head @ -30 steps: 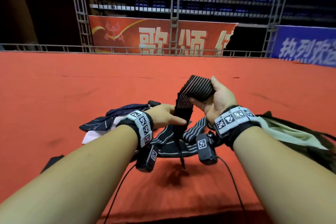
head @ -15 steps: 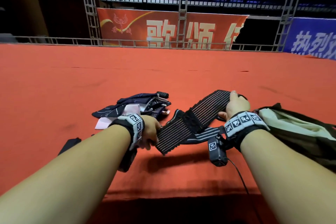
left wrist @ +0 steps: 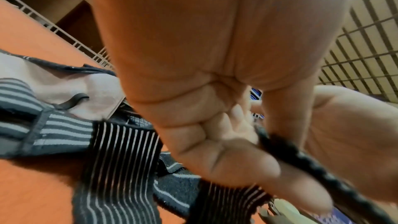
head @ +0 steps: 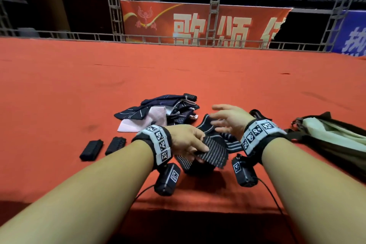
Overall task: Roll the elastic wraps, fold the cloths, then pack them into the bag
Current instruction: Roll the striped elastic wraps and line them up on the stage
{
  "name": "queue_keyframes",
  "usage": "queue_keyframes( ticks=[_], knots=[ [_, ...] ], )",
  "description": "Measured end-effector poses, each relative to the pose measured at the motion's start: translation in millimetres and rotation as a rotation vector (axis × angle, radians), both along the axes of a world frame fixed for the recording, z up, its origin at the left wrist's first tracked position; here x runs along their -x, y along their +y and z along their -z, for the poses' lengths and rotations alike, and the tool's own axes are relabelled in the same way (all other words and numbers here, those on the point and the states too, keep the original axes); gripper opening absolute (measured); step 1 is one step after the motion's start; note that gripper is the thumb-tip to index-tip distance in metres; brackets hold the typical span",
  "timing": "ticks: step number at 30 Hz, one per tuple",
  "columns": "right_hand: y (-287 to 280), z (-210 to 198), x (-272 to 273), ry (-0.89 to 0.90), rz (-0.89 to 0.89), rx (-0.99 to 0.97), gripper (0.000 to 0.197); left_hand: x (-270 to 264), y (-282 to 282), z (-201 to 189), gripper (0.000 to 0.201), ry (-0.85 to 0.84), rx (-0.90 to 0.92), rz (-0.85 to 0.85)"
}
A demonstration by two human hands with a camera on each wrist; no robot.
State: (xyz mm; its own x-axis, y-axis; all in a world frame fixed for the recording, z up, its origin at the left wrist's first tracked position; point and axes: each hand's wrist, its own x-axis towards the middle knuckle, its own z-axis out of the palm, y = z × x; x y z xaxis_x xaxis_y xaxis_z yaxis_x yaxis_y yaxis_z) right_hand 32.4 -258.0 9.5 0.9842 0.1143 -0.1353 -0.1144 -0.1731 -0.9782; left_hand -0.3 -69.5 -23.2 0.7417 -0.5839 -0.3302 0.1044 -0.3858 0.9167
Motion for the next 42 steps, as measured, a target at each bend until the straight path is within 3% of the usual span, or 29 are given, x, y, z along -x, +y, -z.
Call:
queue_keyframes(
  ticks=[5,9,11,13,14,16,18,22,24,26,29,31,35,42],
  knots=[
    [-14,14,27,0.133,-0.363,0.044,0.036,-12,2,-2,0.022,0.037,0.222,-0.377],
    [-19,20,19,0.017,-0.412,0.211,0.070,-18,-8,-12,0.027,0.021,0.436,-0.607],
    [-16,23,14,-0.072,-0.333,0.311,0.058,-18,-11,-17,0.036,0.030,0.429,-0.616],
    [-12,20,14,-0.083,-0.191,0.180,0.015,-18,-11,-20,0.037,0.019,0.364,-0.585],
    [-12,18,13,-0.070,-0.142,0.104,0.009,-16,-10,-20,0.036,-0.009,0.327,-0.560],
    [-12,14,15,-0.048,-0.129,0.013,0.015,-14,-8,-18,0.040,-0.060,0.273,-0.521],
    [-13,10,17,-0.052,-0.183,0.021,0.007,-13,-6,-17,0.037,-0.038,0.302,-0.501],
    [-17,13,19,-0.146,-0.267,0.275,0.048,-11,-7,-20,0.044,0.105,0.447,-0.497],
    [-18,17,20,-0.247,-0.246,0.464,0.058,-13,-8,-19,0.051,0.122,0.478,-0.445],
    [-18,17,22,-0.290,-0.155,0.461,0.045,-13,-9,-19,0.045,0.071,0.436,-0.396],
    [-16,12,27,-0.293,-0.049,0.266,0.009,-14,-8,-21,0.022,-0.060,0.238,-0.307],
    [-15,5,30,-0.252,-0.016,0.089,0.011,-20,-7,-17,0.028,-0.172,0.060,-0.245],
    [-22,-9,30,-0.188,0.149,-0.285,0.015,-28,-7,-6,0.055,-0.166,-0.071,-0.196],
    [-72,1,20,-0.145,0.626,-0.561,0.009,-29,13,-4,0.021,-0.428,-0.587,-0.158]
  ],
)
